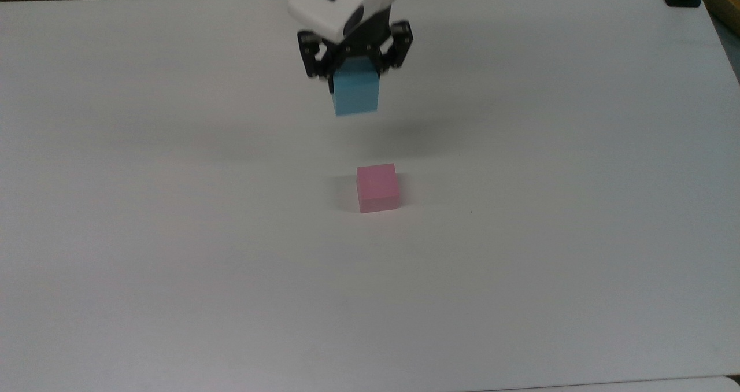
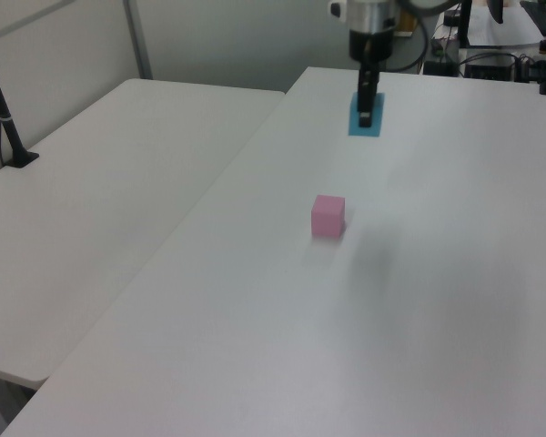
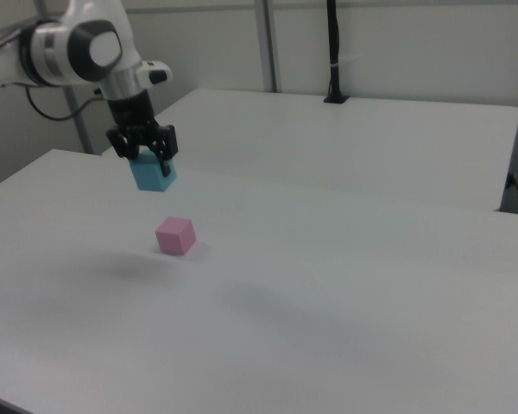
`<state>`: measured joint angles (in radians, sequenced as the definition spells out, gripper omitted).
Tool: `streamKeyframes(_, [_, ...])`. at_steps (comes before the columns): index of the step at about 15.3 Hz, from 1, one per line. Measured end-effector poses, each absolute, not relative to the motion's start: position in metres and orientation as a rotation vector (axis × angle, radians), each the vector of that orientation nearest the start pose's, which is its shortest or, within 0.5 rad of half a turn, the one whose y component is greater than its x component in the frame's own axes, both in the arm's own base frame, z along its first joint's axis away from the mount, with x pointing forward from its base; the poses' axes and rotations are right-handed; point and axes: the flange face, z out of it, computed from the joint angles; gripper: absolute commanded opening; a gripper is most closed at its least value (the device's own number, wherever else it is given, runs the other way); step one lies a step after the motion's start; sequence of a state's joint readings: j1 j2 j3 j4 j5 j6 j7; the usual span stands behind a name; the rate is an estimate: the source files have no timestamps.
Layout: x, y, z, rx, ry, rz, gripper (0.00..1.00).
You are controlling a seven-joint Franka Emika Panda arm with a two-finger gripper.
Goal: Put blue cube on pink cube
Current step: 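Carry the held blue cube over the pink cube, then lower the blue cube onto the pink cube's top face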
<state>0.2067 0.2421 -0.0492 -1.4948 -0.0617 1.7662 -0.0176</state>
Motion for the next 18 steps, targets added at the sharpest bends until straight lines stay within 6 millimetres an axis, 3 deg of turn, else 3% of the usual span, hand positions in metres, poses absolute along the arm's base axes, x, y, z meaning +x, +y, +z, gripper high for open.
streamKeyframes(5, [0.664,0.117,0.473,-3.208,-0.236,-0.038,0.18])
streamKeyframes(10, [0.68,0.133,0.429,-3.21,-0.226,-0.046,0.18])
streamKeyframes(18, [0.685,0.134,0.411,-3.212,-0.223,-0.034,0.24])
